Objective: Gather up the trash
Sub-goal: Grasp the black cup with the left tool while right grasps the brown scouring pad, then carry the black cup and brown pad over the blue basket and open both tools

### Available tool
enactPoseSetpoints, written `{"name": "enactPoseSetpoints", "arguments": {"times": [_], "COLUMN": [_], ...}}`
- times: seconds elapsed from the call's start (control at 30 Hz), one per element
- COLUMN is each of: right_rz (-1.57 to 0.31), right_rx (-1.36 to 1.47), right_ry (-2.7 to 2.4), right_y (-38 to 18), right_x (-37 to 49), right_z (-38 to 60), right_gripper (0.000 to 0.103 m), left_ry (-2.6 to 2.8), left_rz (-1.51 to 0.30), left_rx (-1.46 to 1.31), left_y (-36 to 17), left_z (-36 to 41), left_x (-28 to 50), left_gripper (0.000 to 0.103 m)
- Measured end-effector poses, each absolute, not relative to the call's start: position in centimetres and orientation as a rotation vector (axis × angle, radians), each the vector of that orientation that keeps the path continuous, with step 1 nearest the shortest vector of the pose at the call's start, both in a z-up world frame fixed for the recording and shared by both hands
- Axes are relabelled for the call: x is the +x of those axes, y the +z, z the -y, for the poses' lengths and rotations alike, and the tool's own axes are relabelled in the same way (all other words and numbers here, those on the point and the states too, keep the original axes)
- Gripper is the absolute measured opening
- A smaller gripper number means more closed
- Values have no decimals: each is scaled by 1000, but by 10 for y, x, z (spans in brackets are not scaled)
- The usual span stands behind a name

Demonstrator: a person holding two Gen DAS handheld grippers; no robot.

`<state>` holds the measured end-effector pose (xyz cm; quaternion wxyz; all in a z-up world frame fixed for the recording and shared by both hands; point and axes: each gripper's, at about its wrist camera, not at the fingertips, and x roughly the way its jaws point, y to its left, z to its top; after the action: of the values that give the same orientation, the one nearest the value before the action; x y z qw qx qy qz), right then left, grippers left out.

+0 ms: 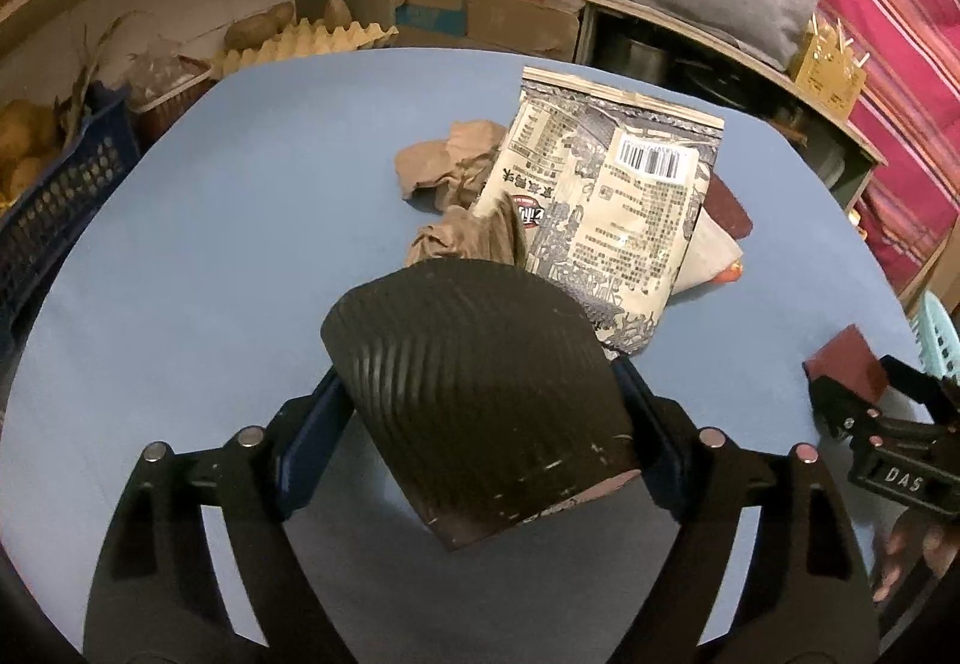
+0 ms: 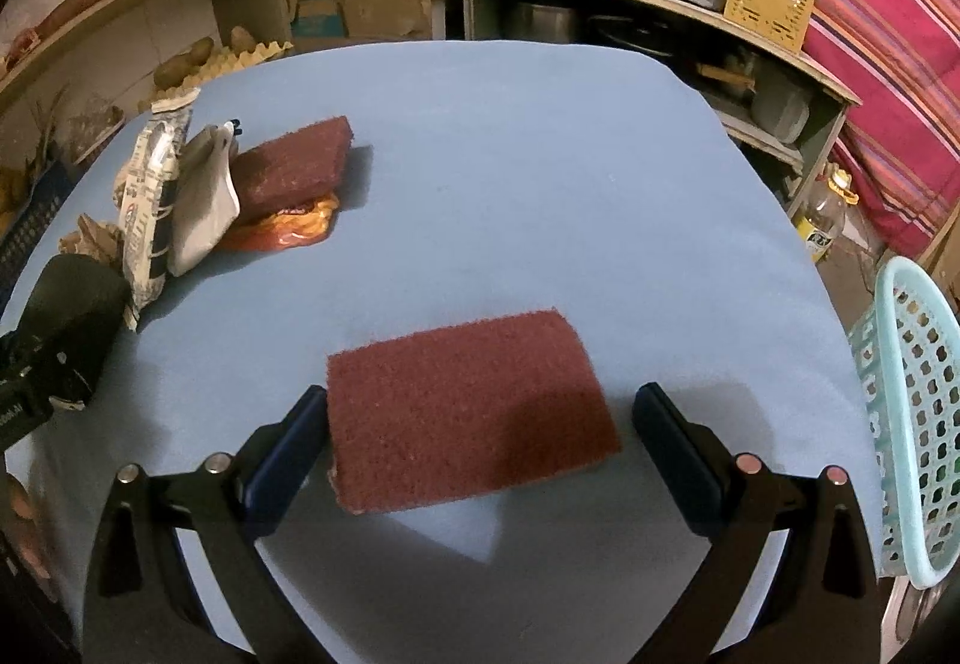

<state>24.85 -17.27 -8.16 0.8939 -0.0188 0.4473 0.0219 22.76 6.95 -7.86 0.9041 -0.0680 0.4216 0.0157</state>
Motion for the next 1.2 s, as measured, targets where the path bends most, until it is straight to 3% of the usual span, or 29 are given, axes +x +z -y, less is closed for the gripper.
{"name": "enactPoseSetpoints", "arguments": {"times": [0.07, 0.13, 0.77, 1.2], "right_rz": [-929, -929, -771, -707], "right_rx": [-41, -36, -7, 52], "right_ry": [51, 71, 27, -95], "right_y": [-82, -82, -33, -11], "right_x": [250, 250, 227, 207], "right_z": [171, 171, 221, 298], "right_gripper": [96, 88, 87, 87], "left_ry": [32, 36, 28, -62], "left_rz": [-861, -843, -611, -584], "left_rx": [-143, -140, -106, -91], "left_y": [-76, -71, 1, 10], "left_z": [-70, -70, -55, 5], "left_x": [226, 223, 185, 190], "left_gripper": [82, 81, 81, 81]}}
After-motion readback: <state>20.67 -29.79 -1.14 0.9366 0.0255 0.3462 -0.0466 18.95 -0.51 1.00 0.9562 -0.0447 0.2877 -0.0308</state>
